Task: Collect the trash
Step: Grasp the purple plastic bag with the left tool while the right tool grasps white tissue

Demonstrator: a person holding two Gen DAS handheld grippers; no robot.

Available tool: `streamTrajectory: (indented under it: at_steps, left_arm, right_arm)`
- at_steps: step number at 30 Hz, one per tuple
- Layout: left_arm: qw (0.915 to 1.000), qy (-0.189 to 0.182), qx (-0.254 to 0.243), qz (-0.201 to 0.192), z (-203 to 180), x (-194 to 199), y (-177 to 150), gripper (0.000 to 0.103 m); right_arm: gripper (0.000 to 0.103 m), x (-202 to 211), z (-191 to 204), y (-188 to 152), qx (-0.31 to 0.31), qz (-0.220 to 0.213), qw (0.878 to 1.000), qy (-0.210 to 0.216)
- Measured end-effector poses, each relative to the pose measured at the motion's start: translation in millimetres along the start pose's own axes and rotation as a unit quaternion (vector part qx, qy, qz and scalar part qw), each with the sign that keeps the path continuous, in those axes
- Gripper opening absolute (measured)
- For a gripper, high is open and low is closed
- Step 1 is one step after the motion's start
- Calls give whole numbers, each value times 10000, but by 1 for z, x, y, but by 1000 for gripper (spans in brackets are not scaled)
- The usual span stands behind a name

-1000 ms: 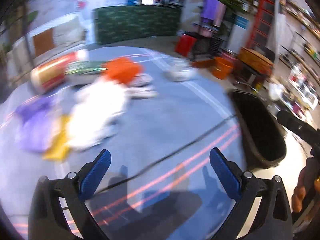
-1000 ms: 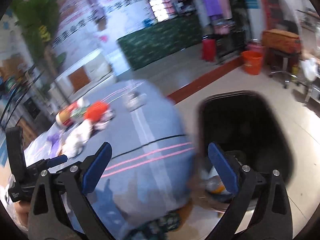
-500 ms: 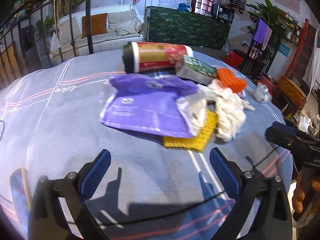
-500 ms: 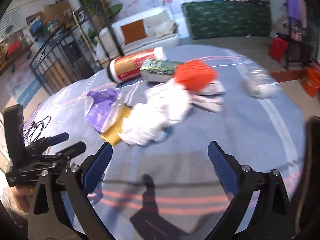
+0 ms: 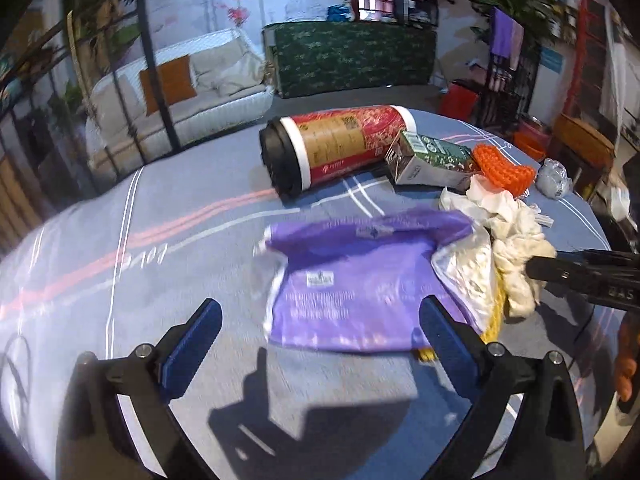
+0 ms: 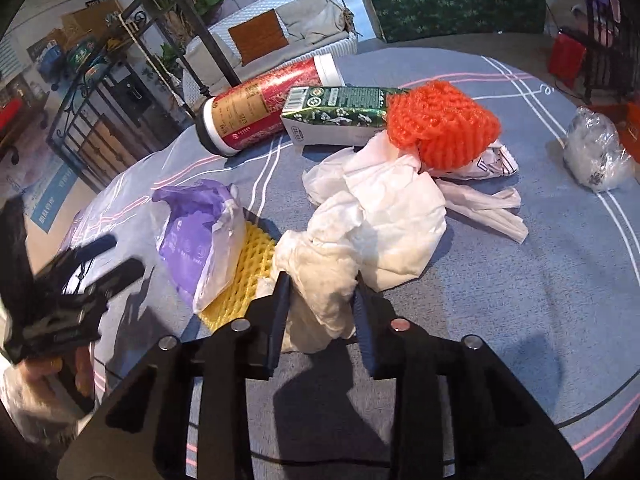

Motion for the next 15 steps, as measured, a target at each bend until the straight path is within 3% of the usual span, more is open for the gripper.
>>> streamTrajectory:
  at_steps: [7, 12, 15]
  left_arm:
    - [9946, -564, -859, 140, -1, -31, 26, 98]
    - [9939, -887, -563, 333, 19, -57, 30, 97]
    - [9927, -1108, -368, 298, 26, -61, 30, 87]
  right_arm:
    - [29, 28, 2, -4, 6, -136, 9998, 133]
    - [29, 42, 7, -12, 60, -171, 9996, 226]
    - [29, 46, 6, -15, 45, -168, 9995, 254]
Point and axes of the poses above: each gripper's, at about its wrist camera, not at the fingertips, and x roughly against the way its jaws point, z to its left, y to its top, the point moved 10 cm from there along -x, roughly the way its jaws point, and after that the axes turned 5 degrees about -y, right-handed, at the moved point
